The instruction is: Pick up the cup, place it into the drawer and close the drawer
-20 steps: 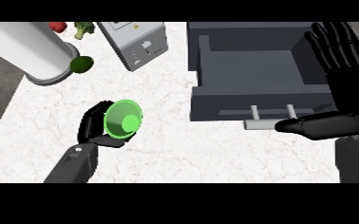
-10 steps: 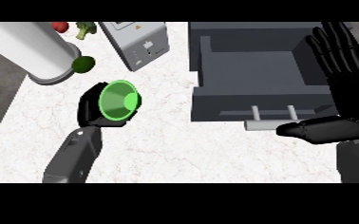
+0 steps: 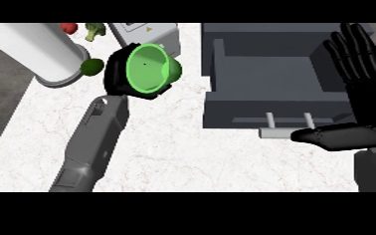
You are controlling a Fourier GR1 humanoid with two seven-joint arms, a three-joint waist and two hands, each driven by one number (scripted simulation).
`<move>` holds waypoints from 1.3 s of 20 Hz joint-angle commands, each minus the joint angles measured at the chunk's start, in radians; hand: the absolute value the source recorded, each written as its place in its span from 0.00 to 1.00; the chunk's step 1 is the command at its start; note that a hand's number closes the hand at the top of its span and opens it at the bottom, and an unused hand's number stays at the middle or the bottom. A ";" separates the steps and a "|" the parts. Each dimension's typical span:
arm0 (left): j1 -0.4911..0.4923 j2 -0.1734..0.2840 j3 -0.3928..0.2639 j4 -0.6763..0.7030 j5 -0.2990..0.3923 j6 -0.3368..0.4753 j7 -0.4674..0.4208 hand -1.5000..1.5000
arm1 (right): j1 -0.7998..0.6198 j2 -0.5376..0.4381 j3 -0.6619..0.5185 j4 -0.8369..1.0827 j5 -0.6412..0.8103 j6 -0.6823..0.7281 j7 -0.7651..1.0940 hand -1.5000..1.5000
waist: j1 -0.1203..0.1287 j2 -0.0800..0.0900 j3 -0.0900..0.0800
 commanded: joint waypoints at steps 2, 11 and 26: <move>-0.102 -0.028 -0.085 -0.177 0.025 0.068 0.230 1.00 | 0.027 0.008 -0.010 0.008 0.006 -0.001 -0.040 0.00 | 0.004 -0.004 0.000; -0.390 -0.030 -0.221 -0.107 0.084 0.327 0.447 1.00 | -0.010 -0.017 -0.029 0.021 -0.024 0.019 -0.023 0.00 | -0.035 0.009 0.000; -0.617 -0.030 -0.455 0.323 0.237 0.433 0.607 1.00 | -0.079 -0.020 -0.003 0.070 -0.020 0.042 -0.050 0.00 | -0.120 0.035 0.001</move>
